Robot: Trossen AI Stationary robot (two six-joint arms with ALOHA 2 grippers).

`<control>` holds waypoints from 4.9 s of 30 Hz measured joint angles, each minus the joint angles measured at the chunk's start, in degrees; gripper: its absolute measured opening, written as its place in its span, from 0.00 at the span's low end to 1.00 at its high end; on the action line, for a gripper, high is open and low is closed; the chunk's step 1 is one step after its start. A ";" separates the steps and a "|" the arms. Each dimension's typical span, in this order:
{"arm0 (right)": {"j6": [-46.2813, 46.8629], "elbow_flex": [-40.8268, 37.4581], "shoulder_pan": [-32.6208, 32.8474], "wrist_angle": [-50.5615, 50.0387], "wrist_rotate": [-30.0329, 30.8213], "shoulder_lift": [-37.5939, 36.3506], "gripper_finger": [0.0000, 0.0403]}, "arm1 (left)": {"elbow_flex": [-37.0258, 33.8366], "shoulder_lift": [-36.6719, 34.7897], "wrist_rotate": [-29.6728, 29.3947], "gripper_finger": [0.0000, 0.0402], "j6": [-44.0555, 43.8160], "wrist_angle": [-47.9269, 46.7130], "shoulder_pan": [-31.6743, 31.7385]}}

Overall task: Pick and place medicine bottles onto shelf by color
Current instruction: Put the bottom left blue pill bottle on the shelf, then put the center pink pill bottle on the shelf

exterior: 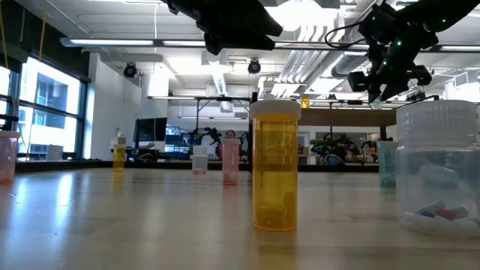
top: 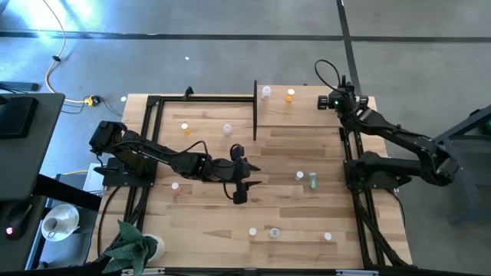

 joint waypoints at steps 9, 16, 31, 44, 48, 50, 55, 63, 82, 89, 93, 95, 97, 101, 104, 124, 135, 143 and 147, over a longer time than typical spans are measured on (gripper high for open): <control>0.01 0.00 0.00 -0.14 -0.25 0.00 0.32 | 0.00 0.00 0.00 0.48 0.00 0.00 0.00; 0.00 -0.07 0.00 -0.68 -0.83 0.09 0.41 | 0.00 0.00 0.03 0.48 -0.04 -0.01 0.00; -5.79 -0.07 0.06 -0.63 -5.21 -8.83 0.45 | 0.00 -0.02 0.00 0.48 -0.08 -0.63 0.00; -12.36 -0.07 6.53 -4.47 -8.81 -19.23 0.45 | 0.02 -7.50 -10.66 0.48 -4.72 -17.68 -1.42; -15.08 -0.07 10.58 -4.48 -9.11 -21.07 0.45 | -0.04 -7.61 -15.40 0.48 -6.02 -21.67 -2.85; -16.74 -0.07 12.99 -4.48 -9.26 -21.67 0.45 | 0.01 -6.84 -15.81 0.48 -7.13 -22.35 -3.10; -18.05 -0.07 19.13 -4.41 -11.42 -22.08 0.45 | -0.02 -4.49 -16.41 0.48 -8.62 -24.73 -3.03; -16.98 -0.07 29.70 -7.58 -22.78 -21.49 0.45 | -0.04 -4.42 -17.25 0.48 -11.01 -27.74 -2.35; 4.92 -0.07 55.97 -19.33 -30.61 -21.51 0.45 | -0.04 -4.42 -17.53 0.48 -13.55 -34.36 -4.72; 10.89 -0.07 66.36 -17.40 -28.26 -20.17 0.45 | -0.04 -4.42 -17.44 0.48 -13.58 -34.33 -4.70; 8.56 -0.06 72.09 -11.15 -21.62 -15.53 0.45 | -0.04 -4.42 -17.44 0.48 -13.40 -34.31 -4.70; 4.52 -0.07 74.10 -6.45 -19.14 -12.03 0.45 | -0.04 -4.42 -17.45 0.48 -11.90 -34.29 -4.70; -0.42 -0.07 75.22 -1.33 -17.72 -8.77 0.45 | -0.04 -4.42 -17.84 0.48 -11.04 -34.21 -5.01; -8.56 -0.07 75.48 8.10 -15.29 -2.82 0.45 | -0.04 -4.42 -17.64 0.48 -10.17 -34.40 -5.44; -12.11 -0.07 75.02 15.11 -12.32 0.51 0.45 | -0.22 -4.42 -14.29 0.48 -10.12 -34.13 -5.34; -18.64 -0.07 62.66 32.71 -14.49 11.57 0.46 | -17.59 -13.07 -10.18 0.47 -14.50 -18.63 -5.33; -22.47 0.00 56.52 45.12 -27.72 21.11 0.52 | -19.26 -23.99 -14.45 0.47 -9.57 -17.36 -4.92; -24.02 0.00 55.09 53.46 -30.45 30.72 0.52 | -19.19 -25.00 -16.78 0.47 -4.02 -11.30 -3.73; -24.04 -0.04 54.04 58.53 -33.36 35.68 0.52 | -19.19 -24.42 -16.55 0.47 -4.04 -11.09 -3.43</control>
